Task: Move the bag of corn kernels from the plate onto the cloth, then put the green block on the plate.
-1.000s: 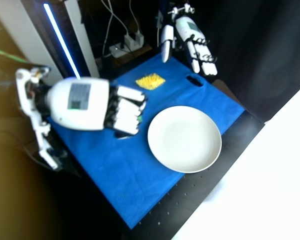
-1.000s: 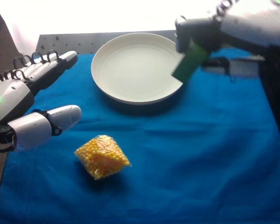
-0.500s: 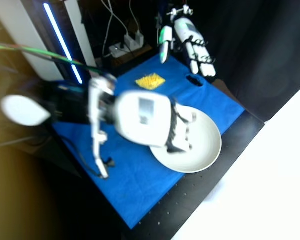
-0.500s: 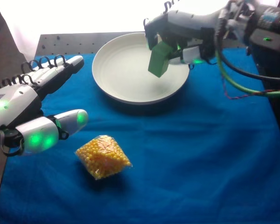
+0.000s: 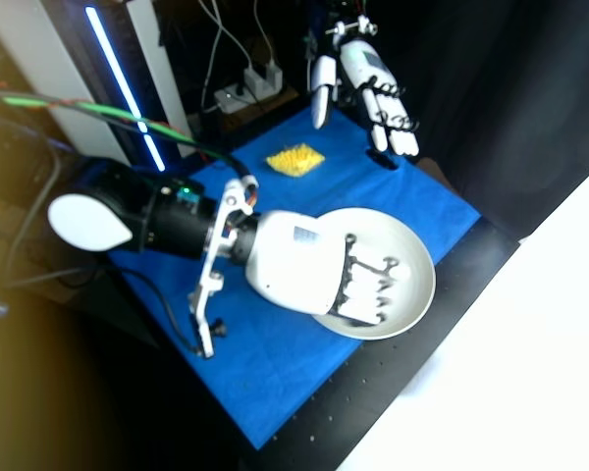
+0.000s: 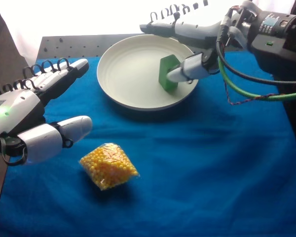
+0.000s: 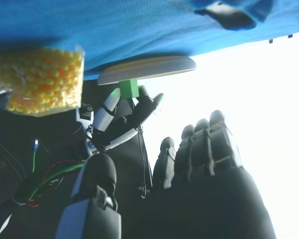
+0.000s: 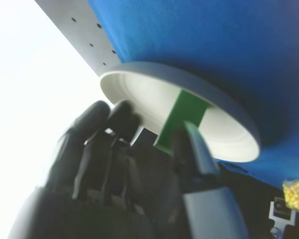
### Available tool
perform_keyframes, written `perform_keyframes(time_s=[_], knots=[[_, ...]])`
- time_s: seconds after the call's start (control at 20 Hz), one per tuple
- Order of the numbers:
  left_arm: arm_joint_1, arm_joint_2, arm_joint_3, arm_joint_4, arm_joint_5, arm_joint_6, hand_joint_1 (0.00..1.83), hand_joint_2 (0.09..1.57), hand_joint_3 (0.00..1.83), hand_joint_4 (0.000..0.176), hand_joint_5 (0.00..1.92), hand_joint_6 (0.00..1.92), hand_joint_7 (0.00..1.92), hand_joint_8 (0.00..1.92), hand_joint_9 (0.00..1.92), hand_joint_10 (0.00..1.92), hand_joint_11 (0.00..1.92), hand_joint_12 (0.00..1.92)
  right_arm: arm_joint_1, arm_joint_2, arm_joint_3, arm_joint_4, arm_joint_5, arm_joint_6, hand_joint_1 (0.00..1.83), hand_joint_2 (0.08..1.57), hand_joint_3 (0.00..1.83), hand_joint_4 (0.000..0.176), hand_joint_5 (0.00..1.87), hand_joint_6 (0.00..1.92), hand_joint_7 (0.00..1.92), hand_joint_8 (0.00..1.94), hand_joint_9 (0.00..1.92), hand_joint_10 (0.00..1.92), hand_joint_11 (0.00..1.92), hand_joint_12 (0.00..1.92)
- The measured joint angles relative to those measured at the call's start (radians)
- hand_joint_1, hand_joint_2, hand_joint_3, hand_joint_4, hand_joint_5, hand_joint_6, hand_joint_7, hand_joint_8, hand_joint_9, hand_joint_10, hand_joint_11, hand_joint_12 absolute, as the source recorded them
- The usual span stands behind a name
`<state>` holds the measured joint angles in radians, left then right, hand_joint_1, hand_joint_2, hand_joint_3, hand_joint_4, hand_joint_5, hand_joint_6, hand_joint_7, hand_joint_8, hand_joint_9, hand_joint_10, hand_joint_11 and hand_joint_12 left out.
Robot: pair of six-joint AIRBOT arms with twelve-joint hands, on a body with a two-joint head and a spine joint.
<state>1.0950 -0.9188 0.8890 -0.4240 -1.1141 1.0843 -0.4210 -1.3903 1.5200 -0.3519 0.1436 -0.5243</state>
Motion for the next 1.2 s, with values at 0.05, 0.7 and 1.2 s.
perform_keyframes(time_s=[0.05,0.7,1.2], knots=[[0.000,0.000,0.000,0.000,0.000,0.000,0.28,1.31,0.00,0.152,0.00,0.00,0.00,0.00,0.00,0.00,0.00,0.00,0.000,0.012,-0.021,-0.003,0.002,0.000,0.74,1.16,0.00,0.053,0.00,0.00,0.00,0.00,0.00,0.00,0.00,0.00],[0.048,0.061,-0.037,-0.048,-0.118,-0.003,0.25,1.27,0.00,0.176,0.00,0.00,0.00,0.00,0.00,0.00,0.00,0.00,-0.178,0.459,-0.410,0.029,0.505,-0.003,0.38,1.18,0.01,0.160,0.00,0.00,0.00,0.00,0.00,0.00,0.00,0.00],[0.051,0.132,-0.072,0.010,-0.250,-0.002,0.41,1.27,0.00,0.171,0.00,0.00,0.00,0.00,0.00,0.00,0.00,0.00,-0.532,0.677,-0.573,0.303,0.902,-0.100,0.43,1.21,0.01,0.124,0.00,0.00,0.00,0.00,0.00,0.00,0.00,0.00]])
